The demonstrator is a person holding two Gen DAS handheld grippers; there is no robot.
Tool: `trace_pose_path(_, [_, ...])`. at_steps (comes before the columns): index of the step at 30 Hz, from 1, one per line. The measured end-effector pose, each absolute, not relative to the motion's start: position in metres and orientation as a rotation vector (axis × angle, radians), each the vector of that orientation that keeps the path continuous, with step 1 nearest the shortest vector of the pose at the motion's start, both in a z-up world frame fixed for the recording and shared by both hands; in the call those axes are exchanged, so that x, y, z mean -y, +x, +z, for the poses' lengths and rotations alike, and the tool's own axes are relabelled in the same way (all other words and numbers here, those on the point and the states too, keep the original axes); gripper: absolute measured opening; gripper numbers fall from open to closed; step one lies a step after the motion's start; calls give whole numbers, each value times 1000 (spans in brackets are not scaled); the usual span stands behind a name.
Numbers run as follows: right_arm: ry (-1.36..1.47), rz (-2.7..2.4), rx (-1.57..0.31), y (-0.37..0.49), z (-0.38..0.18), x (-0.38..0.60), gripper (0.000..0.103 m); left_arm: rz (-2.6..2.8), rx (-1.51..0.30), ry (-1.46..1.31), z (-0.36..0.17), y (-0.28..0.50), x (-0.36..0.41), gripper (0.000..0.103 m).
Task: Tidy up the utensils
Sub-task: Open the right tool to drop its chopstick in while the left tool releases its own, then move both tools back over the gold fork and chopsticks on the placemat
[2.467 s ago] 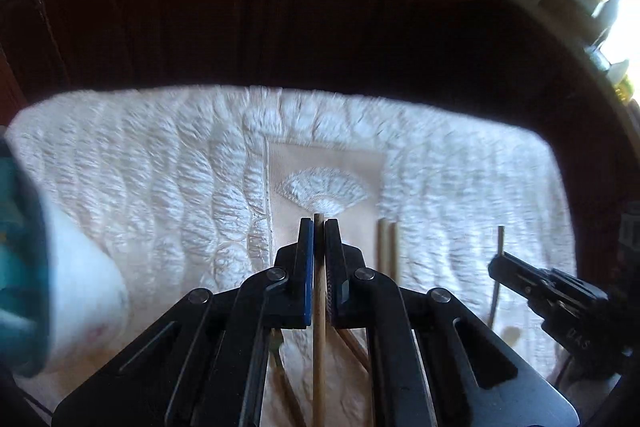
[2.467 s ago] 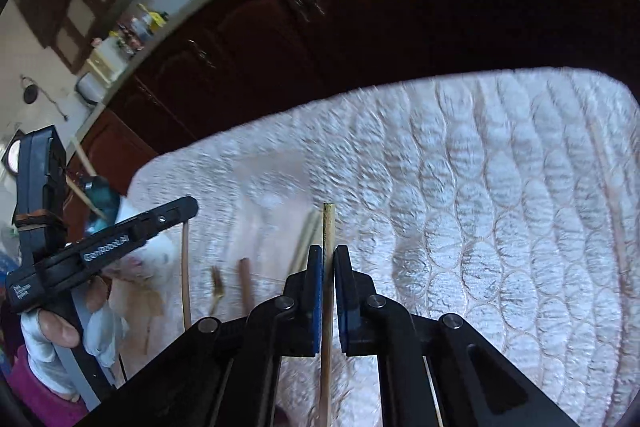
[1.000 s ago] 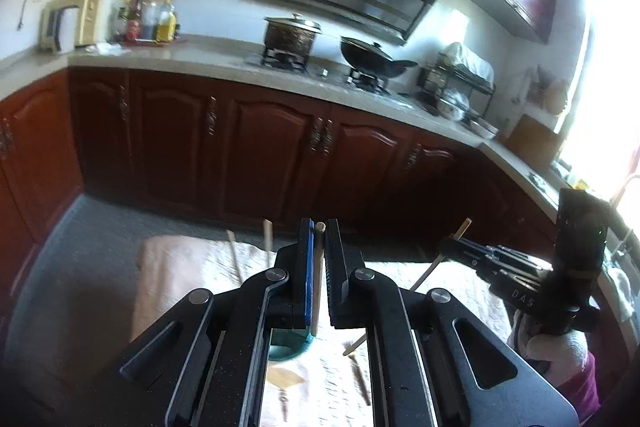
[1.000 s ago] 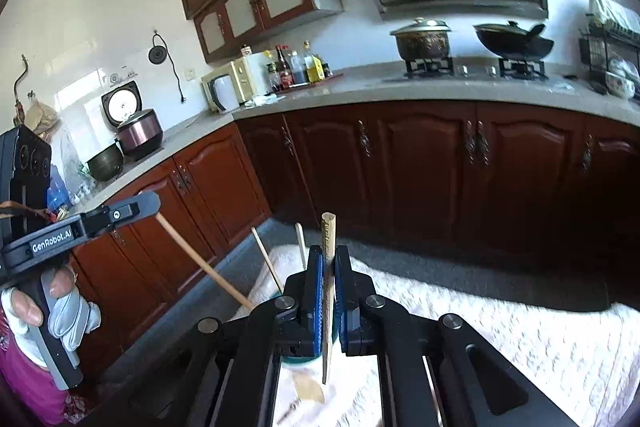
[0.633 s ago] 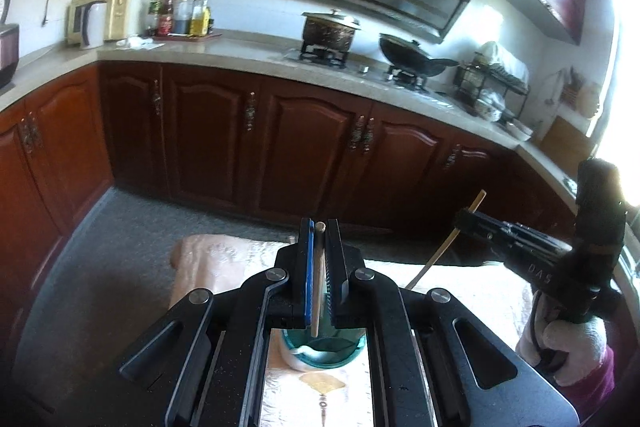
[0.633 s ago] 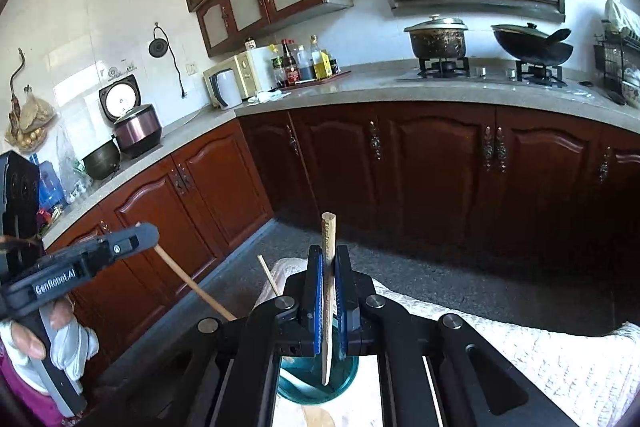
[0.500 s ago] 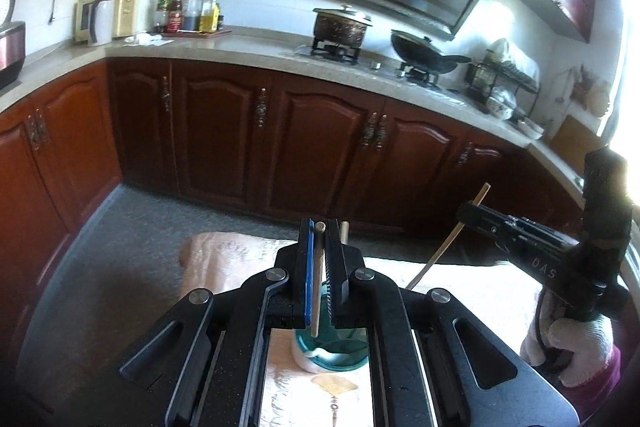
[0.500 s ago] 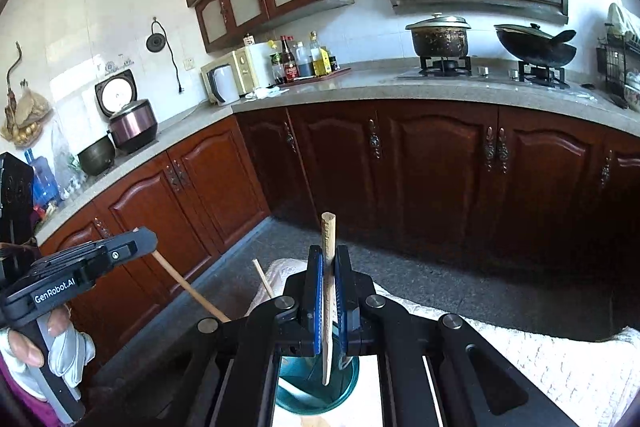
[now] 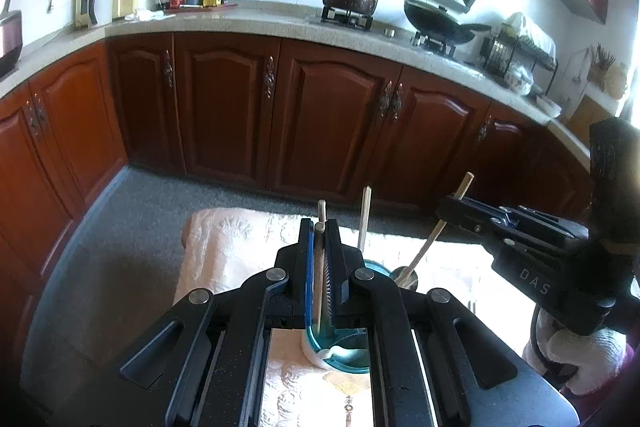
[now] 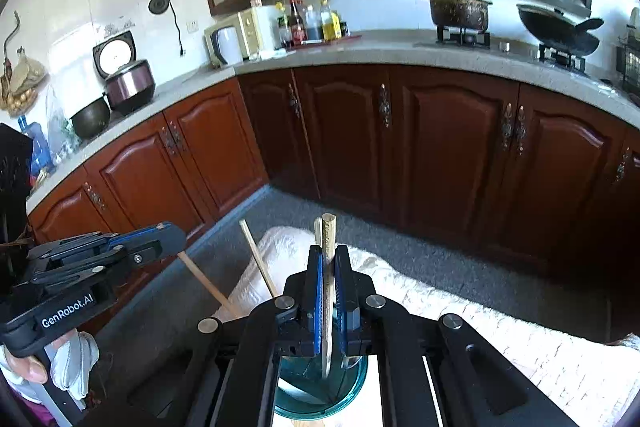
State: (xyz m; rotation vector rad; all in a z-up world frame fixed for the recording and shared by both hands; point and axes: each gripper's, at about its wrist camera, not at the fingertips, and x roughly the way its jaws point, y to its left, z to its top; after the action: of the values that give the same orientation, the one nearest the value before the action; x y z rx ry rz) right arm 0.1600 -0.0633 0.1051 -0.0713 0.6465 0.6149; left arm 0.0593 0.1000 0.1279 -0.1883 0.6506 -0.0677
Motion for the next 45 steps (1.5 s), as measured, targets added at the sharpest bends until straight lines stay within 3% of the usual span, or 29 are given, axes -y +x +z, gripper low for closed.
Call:
trace_pose_path(20, [-36, 651, -767, 175, 67, 66, 5, -63, -693, -166, 107, 72, -83, 4])
trace_pose_path(23, [-26, 651, -772, 176, 67, 67, 14, -52, -697, -173, 107, 72, -84, 4])
trace_pose_path(25, [-17, 650, -770, 176, 67, 69, 27, -51, -703, -182, 106, 72, -86, 4])
trace_pose_path(27, [-12, 648, -771, 174, 67, 72, 27, -51, -711, -187, 106, 71, -86, 5])
trace_pose_path(31, [-4, 639, -770, 169, 67, 78, 27, -49, -715, -192, 106, 69, -87, 12])
trace_pose_path(35, [14, 626, -772, 165, 67, 87, 29, -51, -707, -197, 107, 65, -86, 42])
trace_pose_path(45, [26, 607, -747, 139, 76, 106, 31, -24, -680, -175, 115, 47, -76, 44])
